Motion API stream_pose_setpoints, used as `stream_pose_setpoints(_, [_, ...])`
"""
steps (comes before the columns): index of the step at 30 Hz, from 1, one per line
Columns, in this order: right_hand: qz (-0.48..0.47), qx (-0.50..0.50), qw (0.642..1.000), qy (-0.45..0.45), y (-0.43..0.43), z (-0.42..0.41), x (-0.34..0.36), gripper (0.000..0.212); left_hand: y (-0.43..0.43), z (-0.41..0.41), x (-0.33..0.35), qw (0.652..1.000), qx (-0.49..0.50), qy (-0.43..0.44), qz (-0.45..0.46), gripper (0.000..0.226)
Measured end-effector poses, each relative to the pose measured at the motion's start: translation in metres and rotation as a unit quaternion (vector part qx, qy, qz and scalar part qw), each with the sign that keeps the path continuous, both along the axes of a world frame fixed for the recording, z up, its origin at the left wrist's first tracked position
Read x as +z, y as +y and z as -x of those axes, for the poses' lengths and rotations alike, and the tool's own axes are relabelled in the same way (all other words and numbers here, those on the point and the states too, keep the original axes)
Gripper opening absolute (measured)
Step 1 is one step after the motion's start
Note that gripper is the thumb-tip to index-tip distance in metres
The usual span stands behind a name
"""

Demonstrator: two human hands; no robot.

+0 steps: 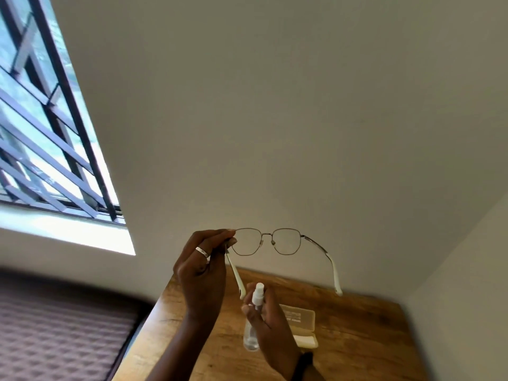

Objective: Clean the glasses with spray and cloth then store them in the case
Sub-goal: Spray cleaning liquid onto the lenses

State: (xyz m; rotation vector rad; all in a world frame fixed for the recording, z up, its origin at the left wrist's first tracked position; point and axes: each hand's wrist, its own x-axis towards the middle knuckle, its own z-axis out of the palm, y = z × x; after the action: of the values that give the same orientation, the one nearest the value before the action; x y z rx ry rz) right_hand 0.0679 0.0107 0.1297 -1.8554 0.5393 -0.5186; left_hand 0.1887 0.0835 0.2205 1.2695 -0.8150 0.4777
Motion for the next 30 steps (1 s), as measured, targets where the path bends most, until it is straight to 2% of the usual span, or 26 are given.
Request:
stream_pose_setpoints(8, [0.023,-0.003,0.998,0.054,0.013,-0.071,-0.054,0.034,0.024,-0.024,-0.012,0.999,0.038,0.0,-0.021,0.027])
stream_pose_setpoints(12, [0.038,-0.023,0.998,0.053,0.015,-0.091,-0.08,0.023,0.034,-0.035,-0.019,0.999,0.038,0.013,-0.03,0.027])
stream_pose_setpoints(16, [0.047,-0.039,0.996,0.07,0.016,-0.1,-0.1,0.021,0.041,-0.048,-0.03,0.998,0.039,0.033,-0.036,0.025])
stream_pose_setpoints(30, [0.093,-0.041,0.989,0.105,0.021,-0.102,-0.125,0.035,0.039,-0.06,-0.046,0.997,0.018,0.048,-0.055,0.018])
